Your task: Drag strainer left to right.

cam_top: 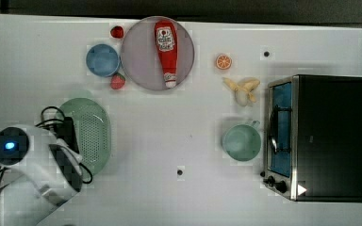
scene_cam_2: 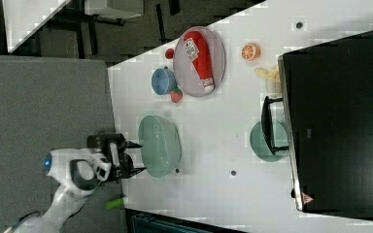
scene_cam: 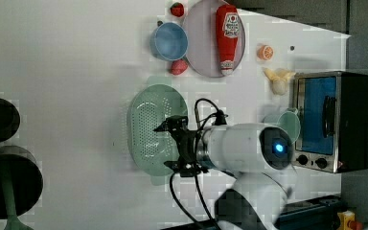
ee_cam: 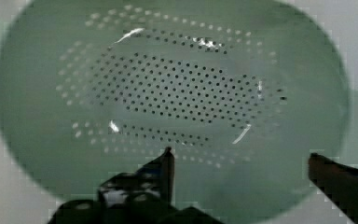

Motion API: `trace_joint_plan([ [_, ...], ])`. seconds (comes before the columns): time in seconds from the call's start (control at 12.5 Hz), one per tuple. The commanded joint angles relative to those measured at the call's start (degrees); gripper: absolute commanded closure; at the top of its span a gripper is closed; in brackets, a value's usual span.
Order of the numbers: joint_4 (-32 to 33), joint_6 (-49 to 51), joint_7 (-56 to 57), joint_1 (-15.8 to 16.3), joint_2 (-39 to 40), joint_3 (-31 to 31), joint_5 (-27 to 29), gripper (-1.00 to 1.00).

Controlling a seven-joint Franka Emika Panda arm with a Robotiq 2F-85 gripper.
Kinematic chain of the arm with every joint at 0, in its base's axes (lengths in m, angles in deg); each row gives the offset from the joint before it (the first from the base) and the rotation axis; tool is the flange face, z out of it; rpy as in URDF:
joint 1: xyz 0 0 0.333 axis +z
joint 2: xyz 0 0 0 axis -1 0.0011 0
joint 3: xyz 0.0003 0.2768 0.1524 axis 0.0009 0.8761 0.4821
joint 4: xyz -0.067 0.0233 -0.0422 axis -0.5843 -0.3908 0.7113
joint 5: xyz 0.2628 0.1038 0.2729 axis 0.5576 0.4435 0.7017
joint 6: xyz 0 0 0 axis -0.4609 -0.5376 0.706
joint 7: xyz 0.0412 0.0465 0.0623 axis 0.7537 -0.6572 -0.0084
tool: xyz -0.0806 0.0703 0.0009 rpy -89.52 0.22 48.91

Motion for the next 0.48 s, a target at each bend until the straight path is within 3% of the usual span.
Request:
trace_joint_plan([
  [0.08,-1.0,-6.0,-6.1,-0.4,4.8,-1.6,-1.7,-1.00],
  [0.48,-2.4,-11.3,-6.1,5.3,10.5,-10.6,-3.0,-1.00],
])
